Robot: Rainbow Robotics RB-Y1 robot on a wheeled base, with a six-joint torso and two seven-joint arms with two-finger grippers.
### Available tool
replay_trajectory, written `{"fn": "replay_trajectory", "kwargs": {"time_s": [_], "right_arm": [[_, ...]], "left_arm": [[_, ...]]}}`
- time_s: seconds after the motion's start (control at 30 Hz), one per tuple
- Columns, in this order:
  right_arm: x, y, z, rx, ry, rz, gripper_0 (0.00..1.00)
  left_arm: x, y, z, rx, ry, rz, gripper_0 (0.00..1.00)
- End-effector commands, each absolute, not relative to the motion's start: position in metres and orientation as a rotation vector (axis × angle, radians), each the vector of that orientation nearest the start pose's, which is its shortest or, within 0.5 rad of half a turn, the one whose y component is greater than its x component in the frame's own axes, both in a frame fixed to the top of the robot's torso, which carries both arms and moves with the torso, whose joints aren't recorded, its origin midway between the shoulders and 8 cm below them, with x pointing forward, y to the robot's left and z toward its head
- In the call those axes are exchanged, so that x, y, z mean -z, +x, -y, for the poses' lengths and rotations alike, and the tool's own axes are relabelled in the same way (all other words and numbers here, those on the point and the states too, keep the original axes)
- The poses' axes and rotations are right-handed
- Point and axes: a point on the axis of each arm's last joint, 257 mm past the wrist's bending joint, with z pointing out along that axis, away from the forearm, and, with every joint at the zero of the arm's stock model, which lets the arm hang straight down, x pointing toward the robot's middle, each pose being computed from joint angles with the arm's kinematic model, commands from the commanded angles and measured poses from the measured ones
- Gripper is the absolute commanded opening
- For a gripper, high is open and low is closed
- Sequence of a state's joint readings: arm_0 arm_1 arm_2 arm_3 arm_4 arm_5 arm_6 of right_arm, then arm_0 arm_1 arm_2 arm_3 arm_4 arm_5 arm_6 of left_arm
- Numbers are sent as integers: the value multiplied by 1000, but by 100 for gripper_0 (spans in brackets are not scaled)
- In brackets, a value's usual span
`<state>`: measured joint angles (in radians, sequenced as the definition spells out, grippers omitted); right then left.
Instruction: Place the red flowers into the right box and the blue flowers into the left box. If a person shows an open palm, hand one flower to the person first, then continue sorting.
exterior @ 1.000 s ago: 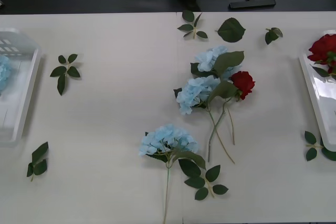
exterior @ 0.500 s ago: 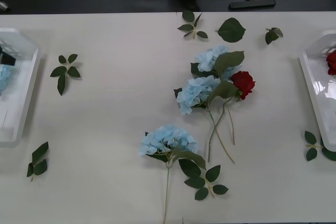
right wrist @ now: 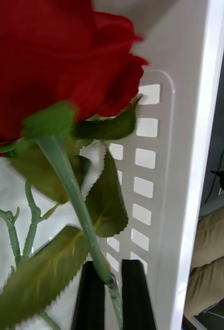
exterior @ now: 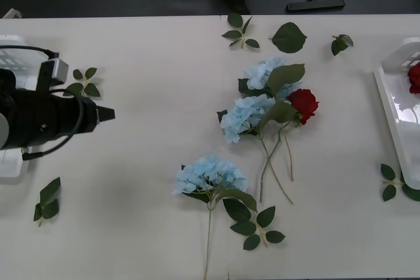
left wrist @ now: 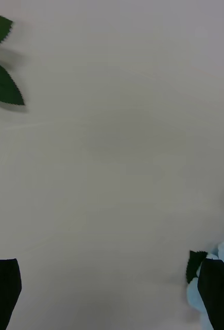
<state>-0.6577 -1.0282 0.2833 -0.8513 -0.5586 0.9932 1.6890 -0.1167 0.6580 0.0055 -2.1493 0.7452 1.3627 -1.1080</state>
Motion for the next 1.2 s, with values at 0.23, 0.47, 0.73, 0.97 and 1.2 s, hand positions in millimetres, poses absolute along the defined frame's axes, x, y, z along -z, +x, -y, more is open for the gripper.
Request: {"fn": "replay_trajectory", "kwargs": {"time_s": [0.23,0.47,0.73,0.97,1.2], "right_arm": [[185,539,638,708,-45,-2491,82],[172,532,593,441,-124,-2579,84],[178,522,492,64,-58,-2690,84],[186,525,399,29,-339,-2685,89],[219,511,315,27,-558,-2625,89]], "left_arm": [[255,367,-123,439,277,-2471,100],[292,327,-72,448,281,-2533,100],[318,294,-28,464,184,-2571,100],[341,289,-6,454,220,-2620,100],[364,304,6,358,291,-2621,100]]}}
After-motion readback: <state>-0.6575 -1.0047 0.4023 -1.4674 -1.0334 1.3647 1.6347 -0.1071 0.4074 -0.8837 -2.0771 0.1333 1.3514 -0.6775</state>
